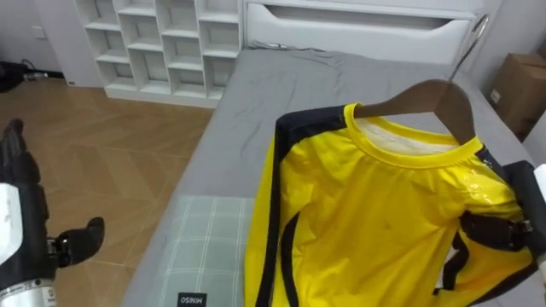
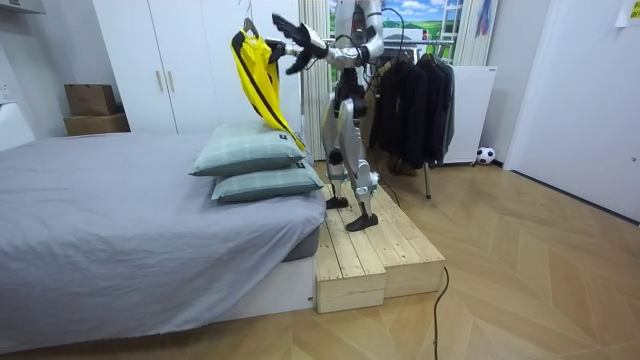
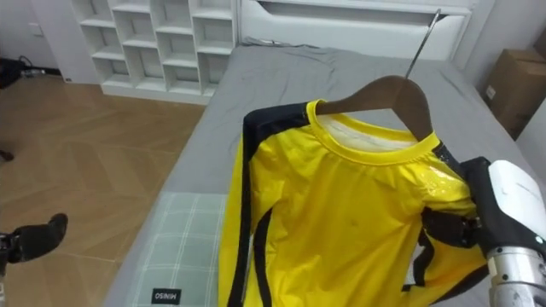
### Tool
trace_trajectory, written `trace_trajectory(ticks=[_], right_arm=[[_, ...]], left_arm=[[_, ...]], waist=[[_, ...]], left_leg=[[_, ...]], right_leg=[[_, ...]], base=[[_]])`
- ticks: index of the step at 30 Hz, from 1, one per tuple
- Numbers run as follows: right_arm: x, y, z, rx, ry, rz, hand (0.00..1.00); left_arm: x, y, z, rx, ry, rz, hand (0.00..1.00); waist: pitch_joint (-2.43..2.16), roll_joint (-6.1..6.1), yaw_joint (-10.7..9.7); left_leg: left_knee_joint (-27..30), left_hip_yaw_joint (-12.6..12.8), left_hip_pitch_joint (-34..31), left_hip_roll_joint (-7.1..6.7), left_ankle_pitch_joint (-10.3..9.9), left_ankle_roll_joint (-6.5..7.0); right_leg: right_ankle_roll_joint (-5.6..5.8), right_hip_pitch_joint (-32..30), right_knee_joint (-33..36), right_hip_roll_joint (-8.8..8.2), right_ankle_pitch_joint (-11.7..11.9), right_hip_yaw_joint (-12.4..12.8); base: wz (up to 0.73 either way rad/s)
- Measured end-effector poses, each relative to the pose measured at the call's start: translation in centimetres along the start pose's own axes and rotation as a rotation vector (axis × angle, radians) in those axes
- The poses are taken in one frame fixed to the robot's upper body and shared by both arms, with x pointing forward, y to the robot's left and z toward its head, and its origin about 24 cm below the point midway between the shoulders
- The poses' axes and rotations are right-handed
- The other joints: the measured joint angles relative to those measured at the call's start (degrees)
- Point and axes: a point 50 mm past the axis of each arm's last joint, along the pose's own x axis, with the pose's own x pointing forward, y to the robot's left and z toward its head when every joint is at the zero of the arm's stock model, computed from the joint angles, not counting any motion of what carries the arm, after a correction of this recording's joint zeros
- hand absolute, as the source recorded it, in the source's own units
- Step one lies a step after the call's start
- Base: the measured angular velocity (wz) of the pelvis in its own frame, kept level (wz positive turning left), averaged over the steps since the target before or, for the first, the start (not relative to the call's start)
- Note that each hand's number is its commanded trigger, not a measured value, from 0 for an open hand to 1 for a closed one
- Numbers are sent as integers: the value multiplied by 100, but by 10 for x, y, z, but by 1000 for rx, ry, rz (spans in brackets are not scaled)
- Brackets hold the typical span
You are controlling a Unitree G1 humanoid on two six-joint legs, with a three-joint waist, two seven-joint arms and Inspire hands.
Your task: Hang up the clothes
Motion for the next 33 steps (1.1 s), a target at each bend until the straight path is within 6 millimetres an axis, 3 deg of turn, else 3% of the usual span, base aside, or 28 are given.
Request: trace_trajectory(ticks=[3, 12, 17, 20, 24, 27, 33], right_arm=[[-1, -4, 5, 0, -20, -8, 100], [-8, -9, 7, 15, -22, -13, 100], [-11, -16, 7, 29, -24, -37, 100], [-12, -19, 8, 25, -25, -49, 100], [-16, -22, 11, 22, -29, -60, 100], [-16, -23, 11, 22, -28, -61, 100], [-16, -22, 14, 32, -22, -65, 100]], left_arm=[[-15, -6, -19, 43, 72, -64, 0], [-72, -28, -76, 108, 380, -273, 0], [-133, -34, -121, 121, 684, -440, 0], [-171, -25, -140, 137, 853, -491, 0], [-215, -14, -157, 146, 1072, -541, 0], [-232, -9, -163, 134, 1188, -567, 0], [-247, -8, -164, 101, 1284, -616, 0]], waist=[[-25, 40, -20], [-22, 60, -44], [-21, 34, -30], [-39, -8, -13], [-38, -67, 41], [-27, -96, 83], [-36, -136, 145]], left_leg=[[2, 2, 18, 1, 0, 0], [-17, 17, 97, -1, -33, 14], [-50, 33, 111, 15, -35, 8], [-59, 72, 112, 21, -59, -3], [-68, 66, 111, 22, -71, -1], [-68, 59, 100, 24, -100, 9], [-56, 49, 62, 23, -123, 15]], right_leg=[[0, 20, -5, 3, 0, 4], [7, 84, -11, 3, -16, 11], [4, 74, -14, 36, -21, 46], [3, 52, -9, 48, -39, 78], [8, 54, -10, 46, -45, 70], [16, 52, -10, 44, -55, 65], [27, 38, -10, 39, -70, 55]], base=[[0], [0], [-2], [-6], [0], [0], [0]])
